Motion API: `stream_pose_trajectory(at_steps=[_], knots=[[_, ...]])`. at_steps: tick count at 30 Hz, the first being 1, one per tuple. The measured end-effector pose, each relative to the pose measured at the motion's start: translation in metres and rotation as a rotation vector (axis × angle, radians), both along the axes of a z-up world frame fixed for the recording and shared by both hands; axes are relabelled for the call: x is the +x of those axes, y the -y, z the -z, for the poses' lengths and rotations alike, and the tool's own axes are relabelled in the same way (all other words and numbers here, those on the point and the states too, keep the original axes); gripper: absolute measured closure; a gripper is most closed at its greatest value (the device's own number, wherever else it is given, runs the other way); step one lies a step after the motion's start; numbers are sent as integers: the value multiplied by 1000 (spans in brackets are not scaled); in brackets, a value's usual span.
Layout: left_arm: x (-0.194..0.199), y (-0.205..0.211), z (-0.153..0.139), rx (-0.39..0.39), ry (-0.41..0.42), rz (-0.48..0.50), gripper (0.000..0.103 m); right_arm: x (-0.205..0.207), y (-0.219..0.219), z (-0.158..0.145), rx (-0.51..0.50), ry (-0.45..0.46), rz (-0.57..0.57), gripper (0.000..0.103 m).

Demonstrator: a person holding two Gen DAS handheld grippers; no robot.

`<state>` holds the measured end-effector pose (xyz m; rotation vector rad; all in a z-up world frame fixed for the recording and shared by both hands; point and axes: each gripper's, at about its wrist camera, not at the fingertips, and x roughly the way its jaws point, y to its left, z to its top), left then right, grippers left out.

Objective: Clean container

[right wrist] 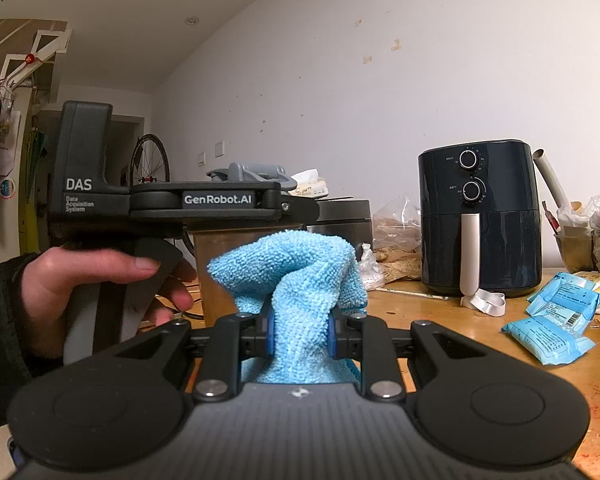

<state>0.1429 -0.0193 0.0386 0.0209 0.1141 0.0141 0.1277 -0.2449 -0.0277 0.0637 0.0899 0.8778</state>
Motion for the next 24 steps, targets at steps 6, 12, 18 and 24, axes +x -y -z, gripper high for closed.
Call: stream_pose_trajectory(at_steps=[6,12,18,24], knots=[[-2,4,-2,3,-3,-40,0,0,0,0,0,-1,-1,82],[-3,10,-5,-10,9,-81,0,0,1,0,2,-5,-2,82],[-5,19,-4,-16,20,-117,0,0,0,0,1,-3,1,82],[-4,23,-5,-21,19,-163,0,0,0,0,2,-3,-1,82]])
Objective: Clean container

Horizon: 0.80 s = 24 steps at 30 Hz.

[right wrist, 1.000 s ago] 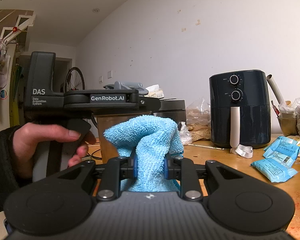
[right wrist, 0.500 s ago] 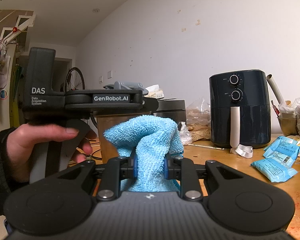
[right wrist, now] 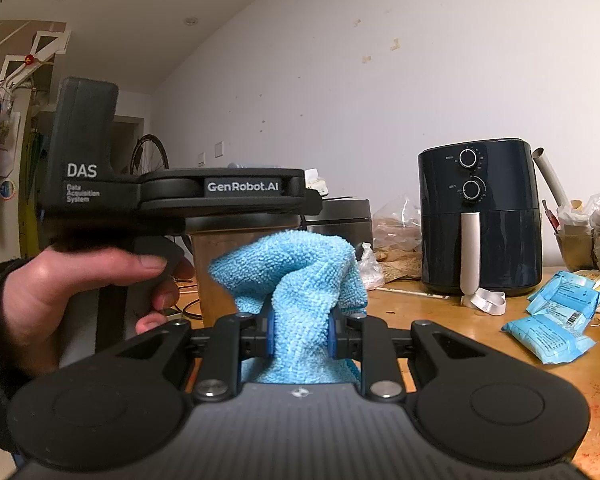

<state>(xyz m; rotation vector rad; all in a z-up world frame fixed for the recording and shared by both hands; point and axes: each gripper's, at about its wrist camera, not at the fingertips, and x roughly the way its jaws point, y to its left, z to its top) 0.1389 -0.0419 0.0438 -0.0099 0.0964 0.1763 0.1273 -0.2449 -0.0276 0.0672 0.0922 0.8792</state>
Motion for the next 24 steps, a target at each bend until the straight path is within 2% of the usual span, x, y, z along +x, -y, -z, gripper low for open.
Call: stream_pose_trajectory(at_steps=[9,10,16,24], knots=[[2,3,0,0,-16,-62,1,2,0,1,3,-1,-1,82],[2,2,0,0,-17,-62,8,1,0,1,3,0,-2,82],[1,0,0,5,-12,-45,8,2,0,0,4,-1,-2,82],[0,-6,2,13,2,33,8,1,1,1,5,1,-3,81]])
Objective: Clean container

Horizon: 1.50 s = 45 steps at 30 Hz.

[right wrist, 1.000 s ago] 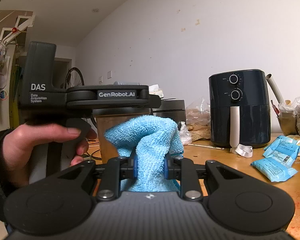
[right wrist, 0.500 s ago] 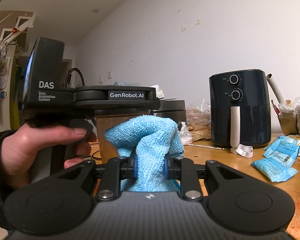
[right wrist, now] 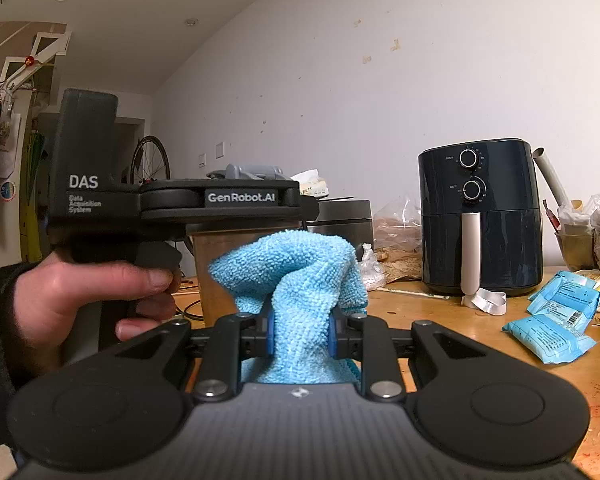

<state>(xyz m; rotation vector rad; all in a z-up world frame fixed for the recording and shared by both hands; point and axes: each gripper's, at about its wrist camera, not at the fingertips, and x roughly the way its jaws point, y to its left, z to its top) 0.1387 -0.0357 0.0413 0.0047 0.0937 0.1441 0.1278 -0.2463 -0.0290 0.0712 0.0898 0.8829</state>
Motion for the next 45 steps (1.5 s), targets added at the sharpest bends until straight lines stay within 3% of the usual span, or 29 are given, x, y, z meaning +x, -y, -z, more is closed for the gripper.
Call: stream_pose_trajectory(at_steps=[45], knots=[[28,-61,8,-15,-24,655,8,0,-2,0,-3,3,-14,81]])
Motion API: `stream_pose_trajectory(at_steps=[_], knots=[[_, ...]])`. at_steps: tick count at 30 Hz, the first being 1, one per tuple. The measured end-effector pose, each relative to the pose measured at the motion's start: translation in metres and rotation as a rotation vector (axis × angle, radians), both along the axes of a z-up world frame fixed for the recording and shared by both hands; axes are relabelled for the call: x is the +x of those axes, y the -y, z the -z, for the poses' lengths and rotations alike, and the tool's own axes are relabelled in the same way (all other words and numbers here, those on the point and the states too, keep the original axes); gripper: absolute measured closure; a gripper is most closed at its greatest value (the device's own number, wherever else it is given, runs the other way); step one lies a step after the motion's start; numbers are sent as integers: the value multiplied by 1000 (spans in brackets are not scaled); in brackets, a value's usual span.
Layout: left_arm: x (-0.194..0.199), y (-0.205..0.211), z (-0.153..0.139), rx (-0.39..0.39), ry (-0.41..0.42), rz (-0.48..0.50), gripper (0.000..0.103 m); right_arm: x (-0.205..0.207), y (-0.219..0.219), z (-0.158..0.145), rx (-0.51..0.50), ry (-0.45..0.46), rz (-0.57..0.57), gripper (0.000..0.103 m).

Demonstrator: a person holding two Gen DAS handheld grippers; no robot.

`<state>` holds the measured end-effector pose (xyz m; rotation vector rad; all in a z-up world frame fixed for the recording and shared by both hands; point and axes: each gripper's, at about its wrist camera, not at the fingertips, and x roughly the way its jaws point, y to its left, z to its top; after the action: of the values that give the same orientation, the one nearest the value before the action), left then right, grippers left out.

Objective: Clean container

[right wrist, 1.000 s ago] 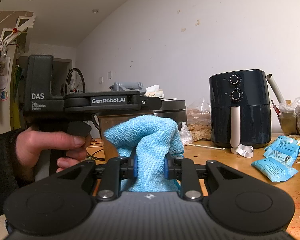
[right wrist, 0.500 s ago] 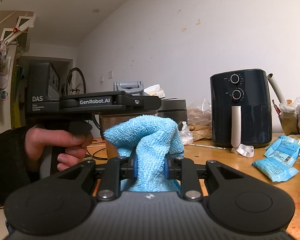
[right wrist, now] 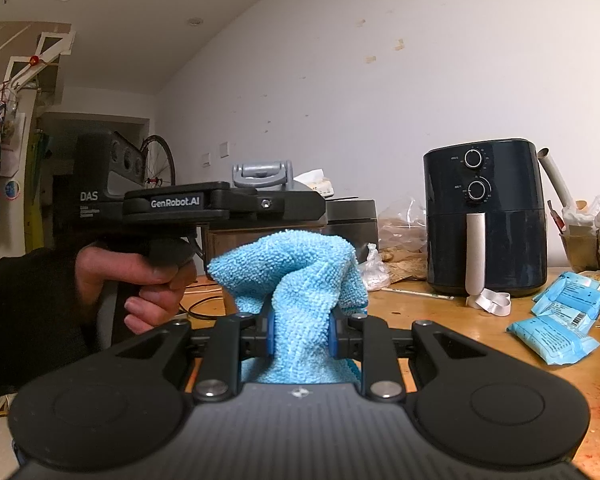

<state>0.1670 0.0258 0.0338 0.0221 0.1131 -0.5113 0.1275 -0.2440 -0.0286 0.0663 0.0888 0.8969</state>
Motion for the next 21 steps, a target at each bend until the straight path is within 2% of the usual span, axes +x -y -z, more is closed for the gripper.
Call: stream_pose_trajectory(at_steps=[9,21], knots=[[11,-10,0,7,-19,139,8,-1,-1,1,-6,3,-4,81],[21,-18,2,-4,-35,217,8,-2,-2,1,-14,7,-8,81]])
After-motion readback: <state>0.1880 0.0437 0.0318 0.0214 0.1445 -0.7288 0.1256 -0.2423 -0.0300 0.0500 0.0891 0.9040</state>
